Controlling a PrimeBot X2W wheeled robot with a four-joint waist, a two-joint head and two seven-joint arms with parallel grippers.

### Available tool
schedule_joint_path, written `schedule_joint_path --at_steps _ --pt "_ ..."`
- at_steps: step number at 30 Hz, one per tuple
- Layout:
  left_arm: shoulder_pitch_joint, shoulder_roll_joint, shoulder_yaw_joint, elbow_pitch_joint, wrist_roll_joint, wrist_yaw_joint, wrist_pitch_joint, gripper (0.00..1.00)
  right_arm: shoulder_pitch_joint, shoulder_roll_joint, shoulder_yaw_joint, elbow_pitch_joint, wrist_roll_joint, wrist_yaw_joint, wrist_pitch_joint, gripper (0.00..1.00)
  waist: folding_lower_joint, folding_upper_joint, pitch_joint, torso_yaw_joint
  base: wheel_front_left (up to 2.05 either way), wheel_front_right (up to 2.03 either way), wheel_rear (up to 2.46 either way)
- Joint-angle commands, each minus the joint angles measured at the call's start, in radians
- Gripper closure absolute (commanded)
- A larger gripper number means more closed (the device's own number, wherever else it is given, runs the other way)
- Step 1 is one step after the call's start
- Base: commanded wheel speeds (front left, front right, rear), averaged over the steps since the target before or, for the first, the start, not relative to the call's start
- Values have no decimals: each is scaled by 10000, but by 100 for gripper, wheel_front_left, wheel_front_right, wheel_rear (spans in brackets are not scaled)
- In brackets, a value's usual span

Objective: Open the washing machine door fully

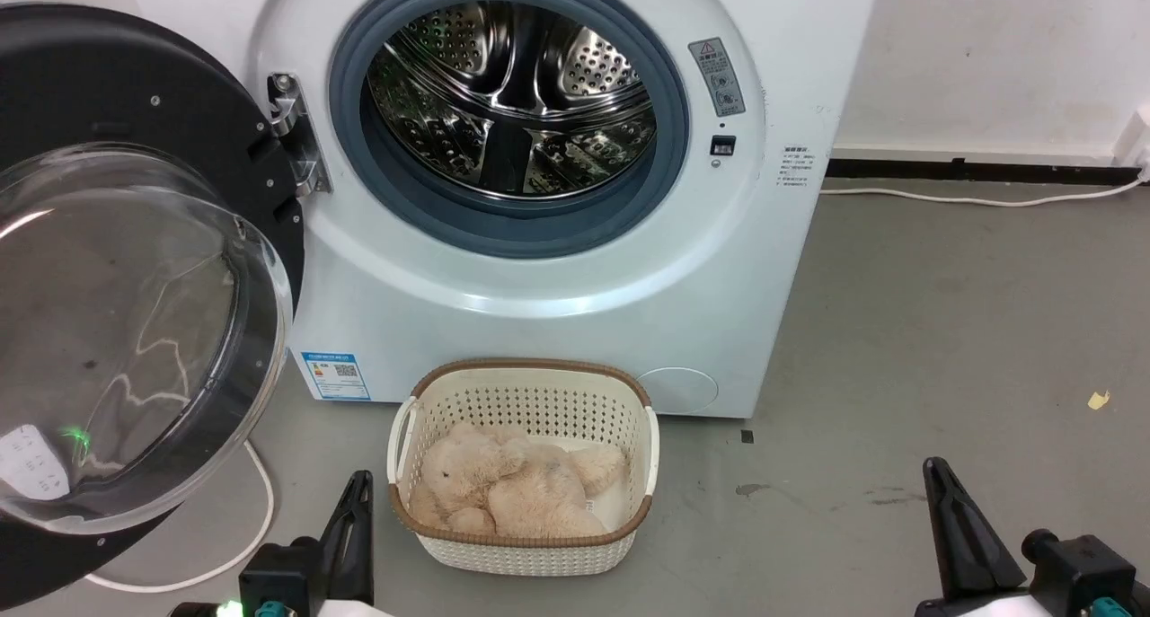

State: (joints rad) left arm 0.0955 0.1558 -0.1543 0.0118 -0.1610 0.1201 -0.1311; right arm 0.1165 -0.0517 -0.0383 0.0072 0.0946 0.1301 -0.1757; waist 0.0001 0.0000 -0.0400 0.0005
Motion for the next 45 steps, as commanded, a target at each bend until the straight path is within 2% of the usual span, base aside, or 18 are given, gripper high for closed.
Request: schedule_joint_path --at_steps 1,45 --pt "-196 -66 54 -34 99 -62 35 100 -178 5 22 -19 -94 2 55 100 -1 0 5 0 0 0 0" --pt "-590 -580 827 -78 884 -654 697 100 -691 10 209 -47 -537 4 939 100 -1 0 210 -3 0 0 0"
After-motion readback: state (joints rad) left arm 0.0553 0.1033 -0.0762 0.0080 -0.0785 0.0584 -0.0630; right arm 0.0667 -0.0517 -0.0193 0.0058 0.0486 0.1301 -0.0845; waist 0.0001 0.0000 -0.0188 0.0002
